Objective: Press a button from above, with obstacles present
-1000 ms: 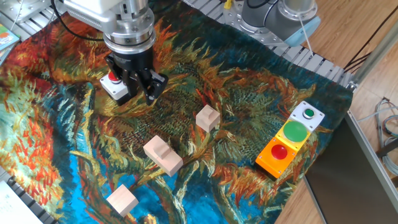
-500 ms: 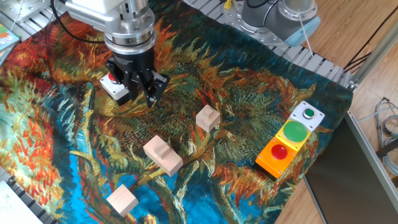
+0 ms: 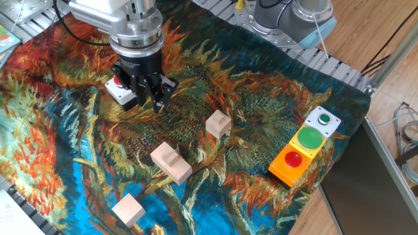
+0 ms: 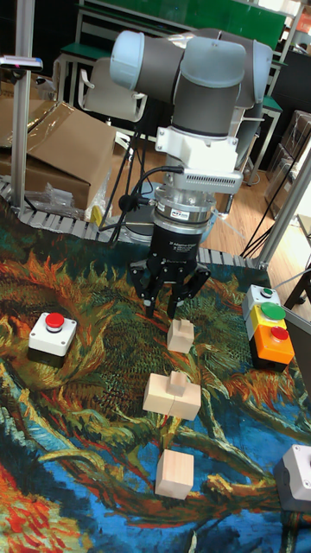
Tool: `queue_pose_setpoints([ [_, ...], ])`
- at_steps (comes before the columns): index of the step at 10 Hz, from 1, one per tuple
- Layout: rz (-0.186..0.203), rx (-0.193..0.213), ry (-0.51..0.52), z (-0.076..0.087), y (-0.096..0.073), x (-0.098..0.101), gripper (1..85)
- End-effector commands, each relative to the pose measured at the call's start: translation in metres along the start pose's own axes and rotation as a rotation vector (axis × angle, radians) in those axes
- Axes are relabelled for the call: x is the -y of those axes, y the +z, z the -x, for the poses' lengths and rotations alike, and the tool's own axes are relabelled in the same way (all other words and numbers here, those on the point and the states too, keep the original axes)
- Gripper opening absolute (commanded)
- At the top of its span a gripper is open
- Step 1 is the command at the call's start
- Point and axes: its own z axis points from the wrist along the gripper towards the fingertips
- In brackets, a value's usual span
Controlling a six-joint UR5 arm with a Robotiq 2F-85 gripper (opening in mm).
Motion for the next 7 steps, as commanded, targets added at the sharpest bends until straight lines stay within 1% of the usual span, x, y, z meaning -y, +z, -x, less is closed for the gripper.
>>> queue_pose_setpoints([
  [1, -0.002, -0.064, -0.005, -0.017, -0.002, 0.001, 35.0],
  [2, 0.012, -0.068, -0.027, -0.018, -0.002, -0.002, 34.0],
  [3, 0.022, -0.064, -0.021, -0.017, -0.002, -0.005, 33.7],
  [4, 0.01, -0.081, -0.015, -0.021, -0.002, -0.002, 32.0],
  [5, -0.039, -0.106, -0.059, -0.033, -0.002, 0.016, 30.0],
  [6, -0.026, -0.077, -0.089, -0.039, 0.002, 0.023, 27.3],
  [7, -0.004, -0.003, -0.103, -0.029, 0.007, 0.021, 27.3],
])
